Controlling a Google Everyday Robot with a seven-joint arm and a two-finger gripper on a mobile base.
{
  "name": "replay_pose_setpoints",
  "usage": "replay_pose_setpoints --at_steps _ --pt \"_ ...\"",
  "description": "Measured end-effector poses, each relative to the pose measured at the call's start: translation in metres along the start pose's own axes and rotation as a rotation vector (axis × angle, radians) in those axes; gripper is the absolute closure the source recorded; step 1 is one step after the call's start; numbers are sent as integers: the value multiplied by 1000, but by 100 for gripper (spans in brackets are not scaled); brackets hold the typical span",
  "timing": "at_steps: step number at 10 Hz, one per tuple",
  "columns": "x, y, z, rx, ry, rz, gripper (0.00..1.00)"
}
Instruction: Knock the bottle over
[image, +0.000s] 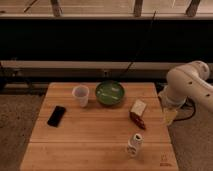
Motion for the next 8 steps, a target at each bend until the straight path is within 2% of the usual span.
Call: replay_pose_setpoints --at_steps 8 --pt "7 26 7 -52 21 3 20"
